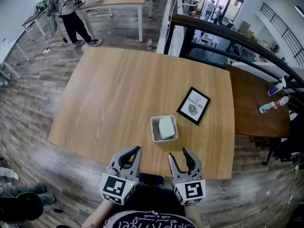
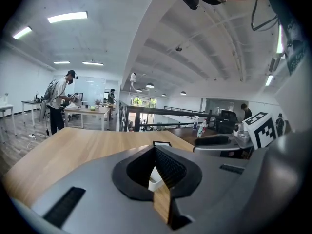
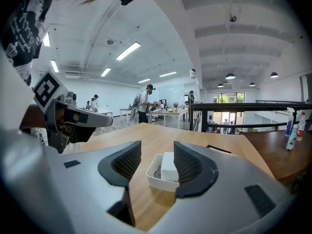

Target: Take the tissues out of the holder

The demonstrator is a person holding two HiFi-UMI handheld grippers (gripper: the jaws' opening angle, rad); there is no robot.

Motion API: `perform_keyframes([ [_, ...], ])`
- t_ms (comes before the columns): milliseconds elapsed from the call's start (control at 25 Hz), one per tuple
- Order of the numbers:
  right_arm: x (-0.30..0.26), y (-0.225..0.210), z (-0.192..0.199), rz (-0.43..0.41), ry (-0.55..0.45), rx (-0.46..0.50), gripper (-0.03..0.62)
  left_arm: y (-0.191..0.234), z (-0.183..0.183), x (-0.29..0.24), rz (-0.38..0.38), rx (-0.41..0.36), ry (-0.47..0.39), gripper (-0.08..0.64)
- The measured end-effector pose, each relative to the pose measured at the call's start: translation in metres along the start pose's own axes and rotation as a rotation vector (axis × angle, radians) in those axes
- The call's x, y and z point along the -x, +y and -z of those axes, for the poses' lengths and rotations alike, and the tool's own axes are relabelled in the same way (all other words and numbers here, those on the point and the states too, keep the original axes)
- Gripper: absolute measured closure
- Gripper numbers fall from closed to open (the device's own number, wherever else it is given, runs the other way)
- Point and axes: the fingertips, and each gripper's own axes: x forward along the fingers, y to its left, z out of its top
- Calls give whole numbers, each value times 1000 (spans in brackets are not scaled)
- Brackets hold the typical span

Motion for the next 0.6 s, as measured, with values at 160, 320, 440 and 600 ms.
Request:
perform_keyframes([
  [160, -29, -3, 4, 0, 39, 6, 361, 6, 0, -1, -1, 12, 5, 555],
  [320, -55, -10, 12, 12, 80, 9, 315, 12, 2, 0, -13, 27, 7, 554],
  [440, -73, -16, 17, 13, 104, 5, 287, 14, 3, 0, -18, 36, 11, 555],
  [600, -93, -24, 31, 26, 148, 2, 266, 15, 4, -1, -18, 46, 16, 555],
])
